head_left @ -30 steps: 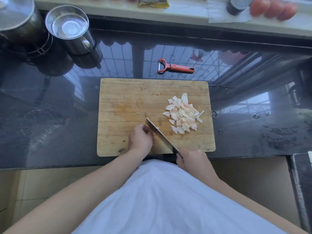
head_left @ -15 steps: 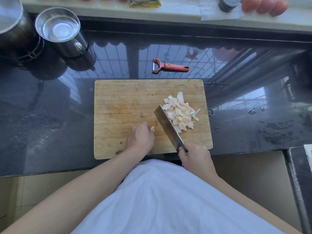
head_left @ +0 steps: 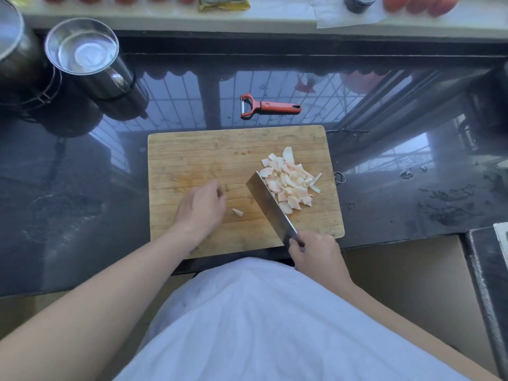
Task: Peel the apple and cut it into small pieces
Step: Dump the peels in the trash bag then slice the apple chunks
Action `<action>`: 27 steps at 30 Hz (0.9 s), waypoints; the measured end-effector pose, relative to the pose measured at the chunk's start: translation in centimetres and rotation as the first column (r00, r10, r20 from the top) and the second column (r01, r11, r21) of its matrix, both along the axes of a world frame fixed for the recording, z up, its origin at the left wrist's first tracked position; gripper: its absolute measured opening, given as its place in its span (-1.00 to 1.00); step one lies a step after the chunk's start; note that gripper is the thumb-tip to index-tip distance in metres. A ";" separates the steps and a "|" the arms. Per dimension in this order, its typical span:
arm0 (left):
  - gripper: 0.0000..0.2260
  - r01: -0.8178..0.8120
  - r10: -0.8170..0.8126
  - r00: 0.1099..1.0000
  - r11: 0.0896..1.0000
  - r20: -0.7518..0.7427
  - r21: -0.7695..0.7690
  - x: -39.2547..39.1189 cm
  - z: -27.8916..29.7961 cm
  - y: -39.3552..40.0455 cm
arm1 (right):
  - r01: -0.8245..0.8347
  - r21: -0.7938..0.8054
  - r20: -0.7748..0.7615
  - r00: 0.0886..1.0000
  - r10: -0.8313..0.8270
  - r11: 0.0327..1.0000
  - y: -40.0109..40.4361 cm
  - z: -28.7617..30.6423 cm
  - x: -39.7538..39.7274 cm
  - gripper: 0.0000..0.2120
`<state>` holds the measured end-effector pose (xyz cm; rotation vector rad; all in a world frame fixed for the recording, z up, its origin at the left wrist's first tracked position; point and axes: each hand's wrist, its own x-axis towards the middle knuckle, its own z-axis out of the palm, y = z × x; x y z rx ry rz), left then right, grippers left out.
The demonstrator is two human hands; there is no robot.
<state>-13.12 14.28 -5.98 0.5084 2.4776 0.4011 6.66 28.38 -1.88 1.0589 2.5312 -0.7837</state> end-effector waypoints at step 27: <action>-0.75 -0.282 0.206 0.876 0.952 0.436 0.117 4.5 -2.2 0.7 | -0.209 0.025 -0.050 0.976 0.210 0.978 -1.7 -0.8 -0.2 -0.72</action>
